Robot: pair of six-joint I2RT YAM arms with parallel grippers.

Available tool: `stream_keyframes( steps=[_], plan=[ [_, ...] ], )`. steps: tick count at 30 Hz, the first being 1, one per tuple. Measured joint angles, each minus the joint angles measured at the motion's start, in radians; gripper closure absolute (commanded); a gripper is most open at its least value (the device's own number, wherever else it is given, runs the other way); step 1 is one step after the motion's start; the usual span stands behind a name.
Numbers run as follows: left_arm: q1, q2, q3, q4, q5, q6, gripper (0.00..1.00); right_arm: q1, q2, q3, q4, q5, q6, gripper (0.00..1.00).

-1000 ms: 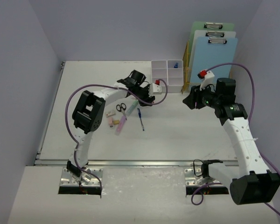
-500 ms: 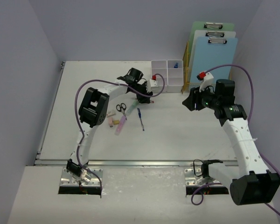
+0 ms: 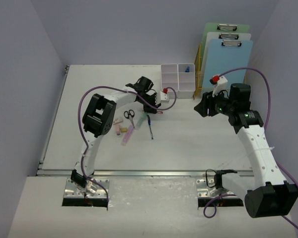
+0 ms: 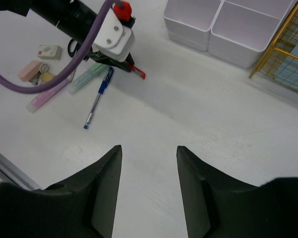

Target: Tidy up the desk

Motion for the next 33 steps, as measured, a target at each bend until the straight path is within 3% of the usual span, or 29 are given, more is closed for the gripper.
stream_keyframes(
  steps=[8,13,18,26,29,33],
  plan=[
    [-0.12,-0.118,-0.18,0.06,-0.109,0.079,1.0,0.0,0.012,0.03,0.002,-0.009,0.007,0.52],
    [-0.144,-0.14,-0.218,0.159,-0.113,-0.021,1.0,0.0,0.012,0.03,0.006,-0.023,0.036,0.51],
    [-0.106,-0.236,-0.267,0.312,-0.083,-0.302,1.0,0.0,0.01,0.03,0.049,-0.041,0.111,0.34],
    [-0.036,-0.578,-0.465,0.624,0.092,-0.843,1.0,0.0,0.065,0.041,0.136,-0.189,0.274,0.05],
    [-0.018,-0.635,-0.531,0.763,0.168,-1.04,1.0,0.004,0.111,0.041,0.19,-0.28,0.361,0.09],
    [0.014,-0.641,-0.598,0.888,0.248,-1.256,1.0,0.032,0.155,0.042,0.26,-0.344,0.439,0.23]
  ],
)
